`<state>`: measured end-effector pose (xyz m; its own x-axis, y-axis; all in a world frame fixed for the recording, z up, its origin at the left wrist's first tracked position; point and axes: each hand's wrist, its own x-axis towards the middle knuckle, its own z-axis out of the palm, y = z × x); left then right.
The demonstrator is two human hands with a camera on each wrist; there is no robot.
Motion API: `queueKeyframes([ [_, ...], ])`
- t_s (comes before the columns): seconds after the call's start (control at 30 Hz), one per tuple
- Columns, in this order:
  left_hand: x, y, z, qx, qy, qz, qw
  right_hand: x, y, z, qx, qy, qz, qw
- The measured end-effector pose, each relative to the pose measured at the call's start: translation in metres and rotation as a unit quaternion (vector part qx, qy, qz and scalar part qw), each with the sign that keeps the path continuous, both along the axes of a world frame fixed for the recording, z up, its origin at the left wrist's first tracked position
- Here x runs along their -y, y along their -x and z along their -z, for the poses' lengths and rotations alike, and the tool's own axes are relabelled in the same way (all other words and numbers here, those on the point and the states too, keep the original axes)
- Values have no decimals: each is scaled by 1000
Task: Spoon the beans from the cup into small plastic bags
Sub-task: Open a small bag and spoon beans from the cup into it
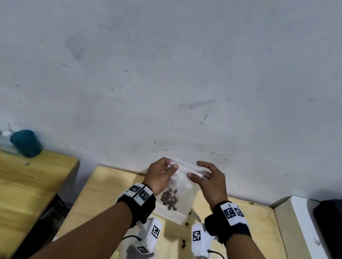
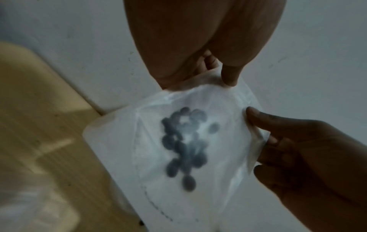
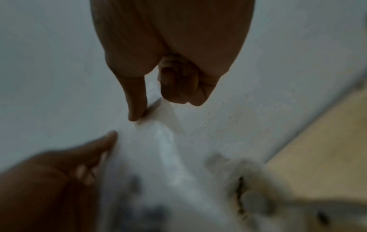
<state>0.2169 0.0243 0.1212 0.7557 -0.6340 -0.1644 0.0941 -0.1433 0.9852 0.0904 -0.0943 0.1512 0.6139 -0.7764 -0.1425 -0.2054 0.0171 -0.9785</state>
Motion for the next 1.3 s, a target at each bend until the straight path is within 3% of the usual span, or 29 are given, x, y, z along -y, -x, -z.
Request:
queueKeyframes([
  [0.17, -3, 3, -8, -44, 11, -1, 999, -9, -4, -5, -32, -119, 11, 992],
  [0.6, -1, 3, -13, -90, -13, -12, 996, -9, -14, -13, -42, -115, -10, 992],
  [0.77, -5, 0, -15, -178, 37, -7, 983, 3, -8, -3, -51, -134, 12, 990],
  [1.17, -1, 0, -10, -177, 44, -27, 983, 8, -1, 2, -31, -145, 33, 988],
  [1.3, 1, 0, 0, -145, 24, -48, 988, 3, 0, 4, -34, -137, 55, 988],
])
